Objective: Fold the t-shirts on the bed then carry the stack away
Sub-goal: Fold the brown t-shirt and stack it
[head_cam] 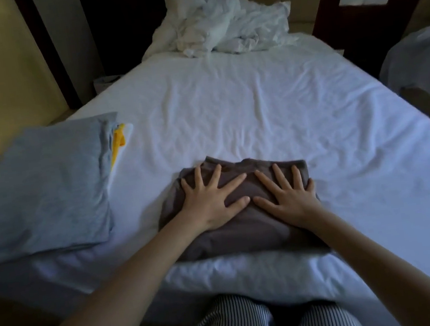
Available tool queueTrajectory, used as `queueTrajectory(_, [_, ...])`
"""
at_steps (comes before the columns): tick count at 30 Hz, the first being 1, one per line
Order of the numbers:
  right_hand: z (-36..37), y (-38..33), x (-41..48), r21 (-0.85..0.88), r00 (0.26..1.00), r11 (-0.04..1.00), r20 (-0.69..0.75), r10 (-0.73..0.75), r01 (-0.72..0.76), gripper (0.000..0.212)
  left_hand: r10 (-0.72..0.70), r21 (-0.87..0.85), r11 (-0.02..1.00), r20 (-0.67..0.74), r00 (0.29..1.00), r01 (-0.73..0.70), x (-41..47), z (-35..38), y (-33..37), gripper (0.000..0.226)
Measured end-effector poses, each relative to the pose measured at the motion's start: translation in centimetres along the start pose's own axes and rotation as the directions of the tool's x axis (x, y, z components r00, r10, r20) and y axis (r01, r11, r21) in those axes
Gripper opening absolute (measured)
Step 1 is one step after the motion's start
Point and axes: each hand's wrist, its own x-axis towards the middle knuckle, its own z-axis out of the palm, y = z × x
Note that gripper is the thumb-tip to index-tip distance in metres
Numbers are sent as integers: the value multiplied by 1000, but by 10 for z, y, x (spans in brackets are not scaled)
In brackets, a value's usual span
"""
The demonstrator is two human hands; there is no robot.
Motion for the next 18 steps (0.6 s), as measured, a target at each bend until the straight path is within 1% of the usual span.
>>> queueTrajectory(1, [0,-1,0,-3,1000,1000,-1,7,-7,66,-8,-4,1000,14,1000,9,0,0,0,62])
queueTrajectory(4, [-4,-1,-2,-14,1000,1000,-5,3,-4,66,-26,2,1000,-1,1000,26,-3,-7,4,61])
queueTrajectory(7, [-16,-2,-4,-46,997,999,73,1,3,67,-47,-2,999,57,997,48,-8,-17,6,61])
queueTrajectory(8, [-26,-4,-3,-85,996,996,87,-8,16,66,-51,-8,999,80,995,51,-8,-25,7,61])
queueTrajectory(9, [-39,-7,-2,-135,997,990,76,-32,42,64,-52,-12,998,87,995,54,-8,-34,9,60])
queueTrajectory(11, [-59,-9,-2,-183,994,978,-24,-104,98,55,-57,-13,998,26,998,57,-7,-48,9,57])
queueTrajectory(13, [-53,-8,-9,-128,991,987,-85,-108,97,57,-104,-30,994,-30,994,103,-4,-42,7,55])
queueTrajectory(16, [-7,-2,-23,-26,998,998,-26,-63,62,77,-186,-52,981,-16,982,184,-3,-12,4,54])
queueTrajectory(17, [1,1,-21,-4,998,998,-31,-58,58,81,-193,-56,980,-28,981,191,-2,-7,3,54])
queueTrajectory(18, [3,3,-18,13,998,998,-34,-56,57,79,-196,-60,979,-37,980,193,-1,-6,3,55])
